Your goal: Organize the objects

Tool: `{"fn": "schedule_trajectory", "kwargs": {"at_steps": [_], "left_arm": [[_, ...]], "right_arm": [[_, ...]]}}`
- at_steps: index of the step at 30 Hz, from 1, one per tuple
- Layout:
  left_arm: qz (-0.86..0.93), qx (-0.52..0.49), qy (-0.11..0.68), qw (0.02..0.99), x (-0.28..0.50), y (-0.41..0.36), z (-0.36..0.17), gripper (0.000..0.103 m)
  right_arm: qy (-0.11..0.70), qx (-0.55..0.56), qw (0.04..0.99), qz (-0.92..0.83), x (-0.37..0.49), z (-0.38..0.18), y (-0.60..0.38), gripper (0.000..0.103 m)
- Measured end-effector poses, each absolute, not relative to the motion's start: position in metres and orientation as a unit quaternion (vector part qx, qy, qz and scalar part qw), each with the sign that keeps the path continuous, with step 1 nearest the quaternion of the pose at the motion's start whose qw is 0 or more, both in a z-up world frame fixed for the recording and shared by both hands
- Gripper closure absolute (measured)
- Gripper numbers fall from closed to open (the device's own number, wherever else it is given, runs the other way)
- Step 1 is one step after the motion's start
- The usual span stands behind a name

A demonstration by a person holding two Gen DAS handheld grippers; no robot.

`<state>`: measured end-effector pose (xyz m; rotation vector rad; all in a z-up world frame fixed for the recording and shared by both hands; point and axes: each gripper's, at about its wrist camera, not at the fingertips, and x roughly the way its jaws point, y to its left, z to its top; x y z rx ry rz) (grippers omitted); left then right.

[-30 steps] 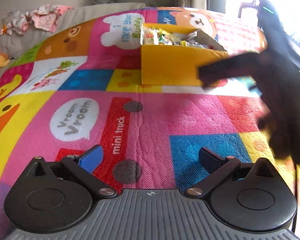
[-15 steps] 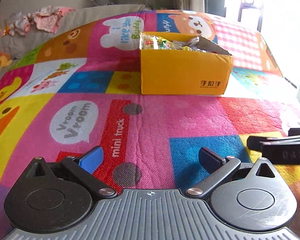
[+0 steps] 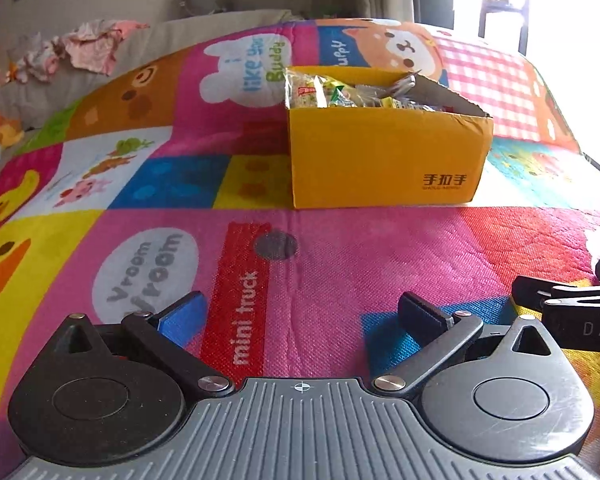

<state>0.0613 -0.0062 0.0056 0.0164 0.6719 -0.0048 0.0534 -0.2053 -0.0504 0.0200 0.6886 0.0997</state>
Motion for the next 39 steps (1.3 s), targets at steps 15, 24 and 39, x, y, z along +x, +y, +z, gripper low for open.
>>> {"fn": "schedule_trajectory", "kwargs": {"at_steps": [15, 24, 39], "left_arm": [[-0.003, 0.006, 0.33, 0.944, 0.0608, -0.0078, 0.0057, 0.0], [-0.001, 0.005, 0.33, 0.944, 0.0606, -0.0082, 0.0058, 0.0], [0.003, 0.005, 0.33, 0.944, 0.0629, -0.0082, 0.0061, 0.0]], "right_arm": [[0.331, 0.007, 0.941, 0.068, 0.0581, -0.0517, -0.2079, 0.0], [0.33, 0.009, 0.941, 0.067, 0.0553, -0.0517, -0.2092, 0.0], [0.33, 0.005, 0.942, 0.065, 0.0542, -0.0515, -0.2066, 0.0]]}}
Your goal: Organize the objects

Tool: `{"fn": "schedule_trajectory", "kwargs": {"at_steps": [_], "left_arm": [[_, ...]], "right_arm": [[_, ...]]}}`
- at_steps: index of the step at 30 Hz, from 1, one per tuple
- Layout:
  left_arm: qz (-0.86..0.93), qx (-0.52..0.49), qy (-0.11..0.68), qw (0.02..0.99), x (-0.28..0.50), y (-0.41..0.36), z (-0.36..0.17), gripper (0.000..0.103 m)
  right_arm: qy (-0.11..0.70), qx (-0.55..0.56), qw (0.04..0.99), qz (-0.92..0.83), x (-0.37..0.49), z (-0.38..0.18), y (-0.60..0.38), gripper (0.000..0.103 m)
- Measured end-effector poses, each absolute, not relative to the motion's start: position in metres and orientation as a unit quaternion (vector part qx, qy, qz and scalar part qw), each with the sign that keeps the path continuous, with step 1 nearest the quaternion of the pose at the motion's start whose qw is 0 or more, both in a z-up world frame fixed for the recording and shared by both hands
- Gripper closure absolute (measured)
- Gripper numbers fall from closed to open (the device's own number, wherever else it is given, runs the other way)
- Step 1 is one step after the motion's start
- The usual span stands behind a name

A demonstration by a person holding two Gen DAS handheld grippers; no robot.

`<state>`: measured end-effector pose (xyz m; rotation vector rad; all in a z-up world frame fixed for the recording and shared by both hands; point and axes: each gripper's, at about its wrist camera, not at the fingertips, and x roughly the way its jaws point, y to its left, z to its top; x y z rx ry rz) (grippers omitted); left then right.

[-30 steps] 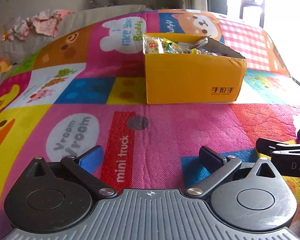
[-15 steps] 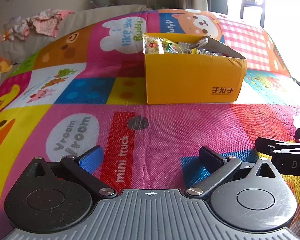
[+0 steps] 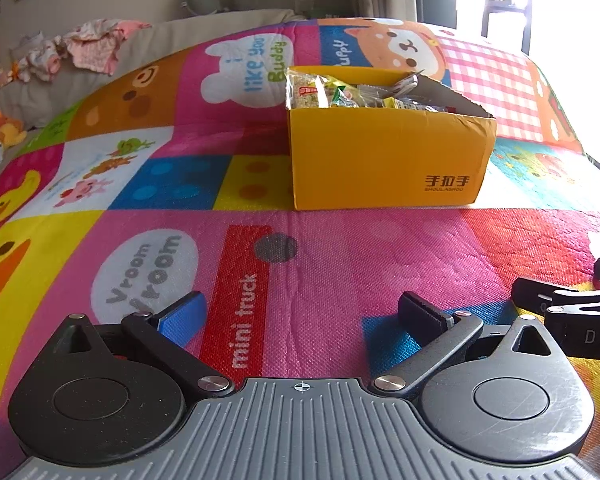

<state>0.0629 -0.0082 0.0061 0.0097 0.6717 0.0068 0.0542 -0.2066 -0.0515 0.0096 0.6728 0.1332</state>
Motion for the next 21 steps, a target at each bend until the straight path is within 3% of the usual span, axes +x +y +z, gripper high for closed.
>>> {"fn": "schedule_trajectory", "kwargs": {"at_steps": [21], "left_arm": [[0.002, 0.005, 0.33, 0.944, 0.0625, -0.0073, 0.0062, 0.0]], "right_arm": [[0.33, 0.01, 0.941, 0.066, 0.0554, -0.051, -0.2087, 0.0]]}}
